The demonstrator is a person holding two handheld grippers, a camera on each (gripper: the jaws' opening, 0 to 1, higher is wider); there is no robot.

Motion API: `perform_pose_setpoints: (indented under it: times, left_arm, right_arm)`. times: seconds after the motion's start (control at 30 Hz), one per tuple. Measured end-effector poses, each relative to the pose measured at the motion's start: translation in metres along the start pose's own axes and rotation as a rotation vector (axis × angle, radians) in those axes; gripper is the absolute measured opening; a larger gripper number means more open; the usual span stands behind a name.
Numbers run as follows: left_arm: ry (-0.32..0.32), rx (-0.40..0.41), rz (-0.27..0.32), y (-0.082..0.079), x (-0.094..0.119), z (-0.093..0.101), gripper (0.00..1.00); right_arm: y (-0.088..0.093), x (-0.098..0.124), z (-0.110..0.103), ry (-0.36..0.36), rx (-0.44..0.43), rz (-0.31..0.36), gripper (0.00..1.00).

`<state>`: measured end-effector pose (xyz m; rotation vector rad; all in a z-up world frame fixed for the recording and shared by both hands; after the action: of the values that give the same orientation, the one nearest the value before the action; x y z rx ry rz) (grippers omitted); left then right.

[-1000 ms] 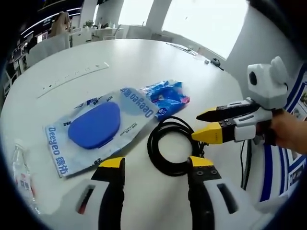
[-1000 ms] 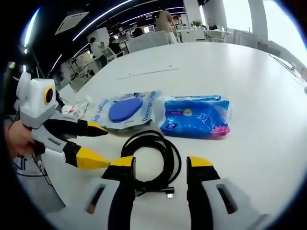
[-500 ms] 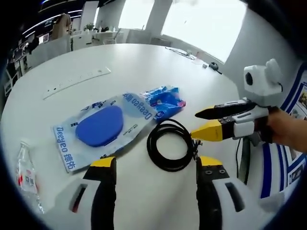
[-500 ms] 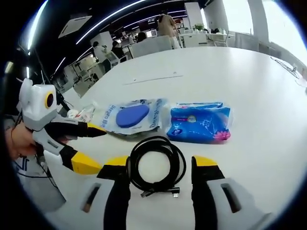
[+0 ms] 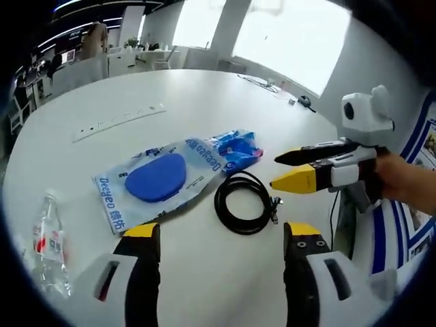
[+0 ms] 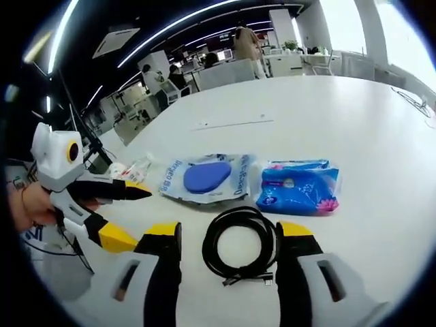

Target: Arrange the tabletop items into an orderly group along one side of the table until the central work area is clear of visible clutter.

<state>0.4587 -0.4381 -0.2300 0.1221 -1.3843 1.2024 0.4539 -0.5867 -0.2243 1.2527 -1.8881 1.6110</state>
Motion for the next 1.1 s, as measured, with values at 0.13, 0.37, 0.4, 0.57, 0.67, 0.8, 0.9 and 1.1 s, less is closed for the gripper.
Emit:
perform_pose_setpoints:
  times: [0.13,0.37,0.4,0.57,0.67,0.8,0.9,1.1]
  left_arm:
    - [-0.01,0.009,0.012,0.004,0.011,-0.003,0.76]
    - [-0.031,0.025,0.04,0.008,0.033,-0.01,0.77]
    - [-0.036,0.031,0.042,0.009,0.036,-0.012,0.77]
    - [-0.052,0.044,0.06,0.014,0.051,-0.021,0.77]
    - [-0.06,0.06,0.074,0.018,0.061,-0.026,0.77]
    - [-0.077,0.069,0.09,0.022,0.076,-0.033,0.77]
    - [-0.091,0.08,0.102,0.026,0.086,-0.039,0.77]
    - [-0.113,0.102,0.128,0.033,0.106,-0.049,0.77]
  right_arm:
    - [-0.003,0.0,-0.009,-0.015,0.015,0.001,0.55]
    - [-0.01,-0.001,-0.024,-0.039,0.039,0.006,0.55]
    - [-0.012,-0.001,-0.027,-0.043,0.044,0.007,0.55]
    - [-0.018,-0.003,-0.04,-0.069,0.052,0.016,0.55]
    - [-0.022,-0.004,-0.05,-0.077,0.068,0.018,0.55]
    - [-0.028,-0.006,-0.063,-0.093,0.086,0.025,0.55]
    - [-0.035,-0.009,-0.073,-0.109,0.102,0.026,0.55]
    - [-0.047,-0.013,-0.091,-0.133,0.136,0.031,0.55]
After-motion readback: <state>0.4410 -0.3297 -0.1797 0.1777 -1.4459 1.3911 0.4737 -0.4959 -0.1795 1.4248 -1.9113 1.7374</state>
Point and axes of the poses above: the point that each gripper's makers call its tool centre point, and the gripper's own axes: x roughly backward along the fingers, z roughly to its right, y roughly out of its underside, the point moved 4 cm from there along x, roughly backward along the fingers, and after that the axes turned 11 degrees about -z, right-handed, at the moved point
